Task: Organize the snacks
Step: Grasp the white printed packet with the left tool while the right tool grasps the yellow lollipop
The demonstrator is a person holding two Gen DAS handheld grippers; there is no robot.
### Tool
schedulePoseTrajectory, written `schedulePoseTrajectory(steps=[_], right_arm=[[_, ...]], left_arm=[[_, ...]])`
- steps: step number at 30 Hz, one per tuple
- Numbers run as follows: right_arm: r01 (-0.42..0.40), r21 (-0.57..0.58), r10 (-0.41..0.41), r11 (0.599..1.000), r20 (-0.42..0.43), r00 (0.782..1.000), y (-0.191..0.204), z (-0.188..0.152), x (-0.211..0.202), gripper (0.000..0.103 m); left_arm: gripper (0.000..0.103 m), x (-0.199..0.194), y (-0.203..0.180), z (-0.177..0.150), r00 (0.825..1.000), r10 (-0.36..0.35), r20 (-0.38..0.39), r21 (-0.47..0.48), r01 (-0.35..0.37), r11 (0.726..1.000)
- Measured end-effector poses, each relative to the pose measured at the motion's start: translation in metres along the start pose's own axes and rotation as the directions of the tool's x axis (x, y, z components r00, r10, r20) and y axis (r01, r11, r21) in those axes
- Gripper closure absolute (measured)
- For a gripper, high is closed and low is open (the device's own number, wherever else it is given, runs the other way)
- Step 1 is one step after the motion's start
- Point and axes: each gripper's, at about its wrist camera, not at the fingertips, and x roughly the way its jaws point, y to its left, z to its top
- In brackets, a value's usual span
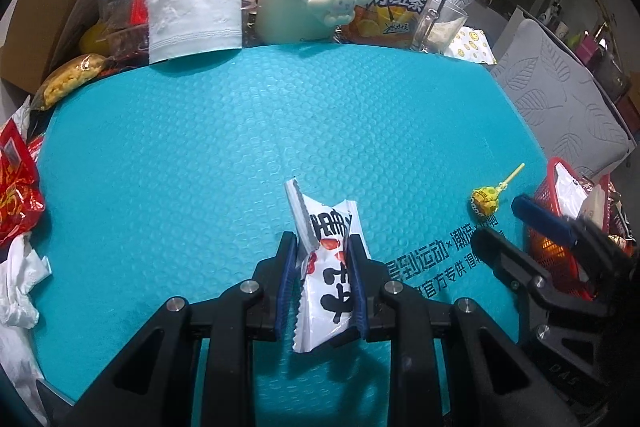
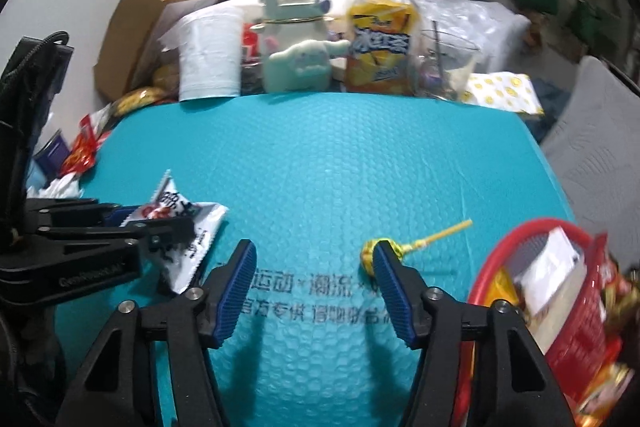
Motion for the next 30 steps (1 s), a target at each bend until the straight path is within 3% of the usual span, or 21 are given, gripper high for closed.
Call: schedulePoseTrajectory(steps=[6,10,17,24,26,30], right_arm=[[-0.063,0.072,0.064,0.995,-0.024,0.998,0.011,-0.010,0.008,0.050],[0.048,0.175,-0.045,0.983,-0.020,0.999,0.004,-0.019,0.015,0.050],[0.148,0.331,-0.155,0.932,-0.005,0.988,-0.012,-0.010,0.019,0.050],[0.185,0.393,-0.171,0.901,-0.070,0.983,-0.029,-0.004,0.037,0.050],[0.184,0.399,-0.173,0.898,-0.063,0.983,-0.032,-0.003,0.037,0.054],[0.166,0.400,-0.156,0.902,-0.058,0.986,-0.035,-0.002,0.037,0.079]], left_arm=[[0.079,-0.005,0.007,0.000,1.000,0.008,0.015,-0.011,-0.008,1.000],[0.079,-0.008,0.011,0.000,0.999,0.020,0.033,-0.013,-0.019,1.000],[0.079,-0.008,0.006,0.006,0.999,0.013,0.049,0.022,-0.014,1.000],[0.079,0.000,-0.001,0.010,0.999,-0.004,0.036,0.042,0.002,0.999],[0.079,0.001,-0.002,0.008,0.999,-0.009,0.033,0.045,0.007,0.999],[0.079,0.001,-0.005,0.007,1.000,-0.013,0.026,0.048,0.011,0.999]])
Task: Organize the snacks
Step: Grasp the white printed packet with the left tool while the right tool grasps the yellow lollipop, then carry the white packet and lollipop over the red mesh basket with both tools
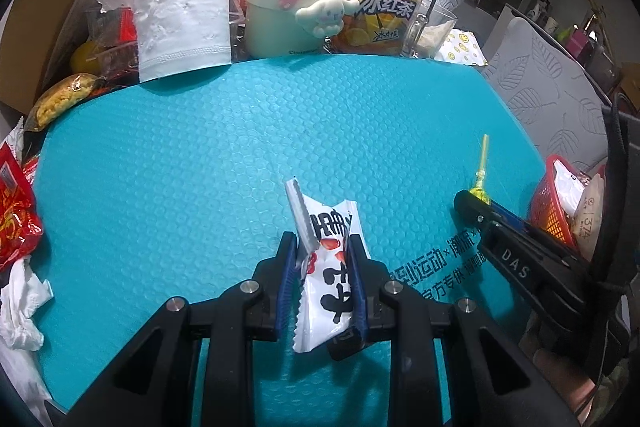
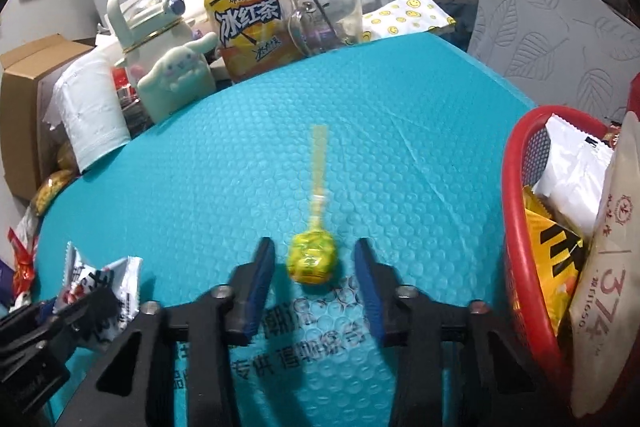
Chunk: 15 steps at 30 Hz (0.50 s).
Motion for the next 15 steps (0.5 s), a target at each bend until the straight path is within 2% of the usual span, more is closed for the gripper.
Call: schedulePoseTrajectory(steps=[6,9,15], right_arm=[[-0.035,-0.053,0.034,0.998,-0.022,0.999,0.005,-0.004,-0.002,0.079],[-0.087,-0.082,0.083,0.993,-0.046,0.995,0.007,-0.009,-0.008,0.079],[-0.131,-0.126,0.123,0.983,-0.074,0.990,0.012,-0.024,-0.023,0.079]], left_arm=[[0.079,-0.008,-0.007,-0.009,1.000,0.003,-0.001,-0.005,-0.003,1.000],[0.079,-0.014,-0.011,-0.017,1.000,0.003,-0.003,-0.016,-0.003,1.000],[0.079,-0.029,-0.019,-0.034,1.000,0.020,-0.005,-0.037,-0.020,0.999]])
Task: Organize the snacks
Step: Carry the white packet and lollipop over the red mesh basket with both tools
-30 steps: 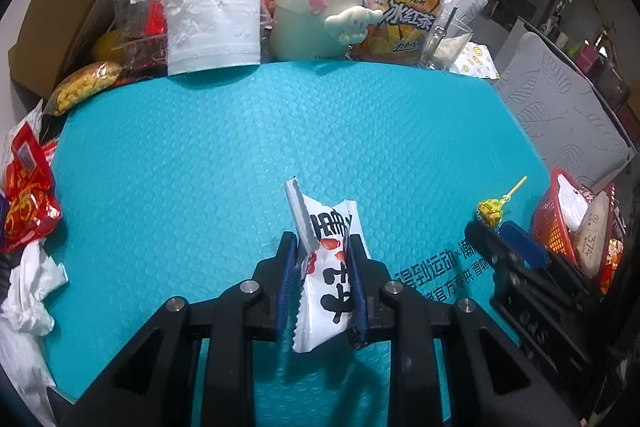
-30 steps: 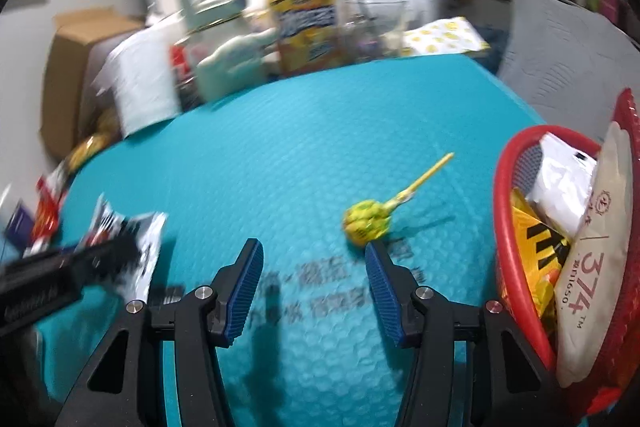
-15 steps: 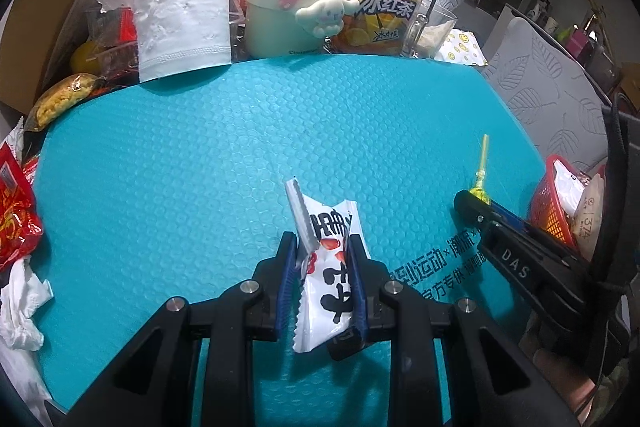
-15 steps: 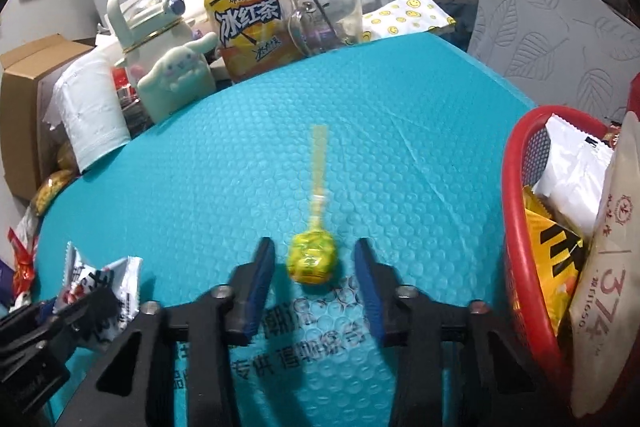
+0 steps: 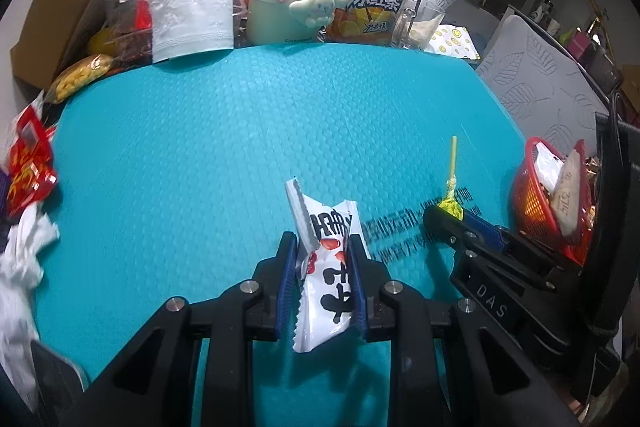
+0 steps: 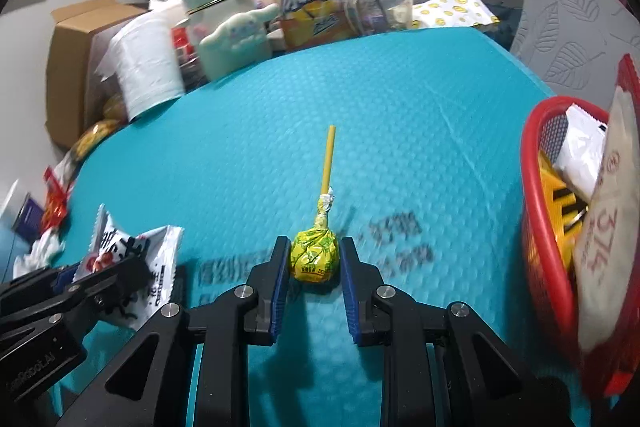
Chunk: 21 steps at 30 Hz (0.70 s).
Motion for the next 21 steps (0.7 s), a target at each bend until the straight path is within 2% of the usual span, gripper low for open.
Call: schedulePoseTrajectory(steps=[21], right_arm=[[-0.126,-0.126,0.122,0.984,-0.038,0.992,0.006,-0.056,-0.060,0.079]], left_arm=[[0.079,-0.049,-0.014,-0.081,0.999,0.032,0.007,-0.105,-0.031,0.994]])
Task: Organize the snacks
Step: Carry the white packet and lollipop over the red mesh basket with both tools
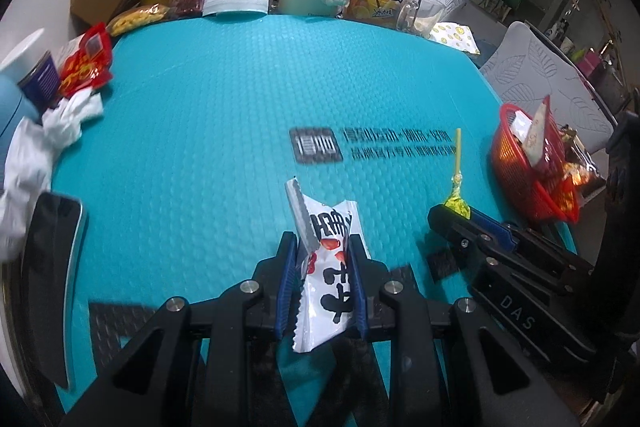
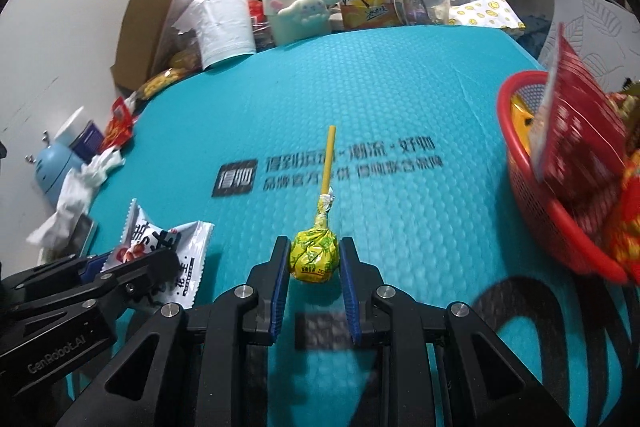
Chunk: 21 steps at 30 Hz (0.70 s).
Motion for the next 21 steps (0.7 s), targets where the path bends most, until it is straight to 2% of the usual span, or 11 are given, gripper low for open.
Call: schedulePoseTrajectory(steps=[11,21], right_arm=[[-0.040,0.005,0.040,0.999,-0.009,0.999,-0.013,-0.031,-0.032,0.079],[-0.048,0.002,0.048,0.999,-0.013,0.999,-0.031,-0.058,-0.065,0.079]], left_arm=[[0.079,-0.015,-0.023,-0.032,0.999,-0.033,0.001,0.013,0.033,0.999],[0.079,-0.016,-0.059,-0.047,0.995,-0.100,-0.019,0.080,0.101,0.992]])
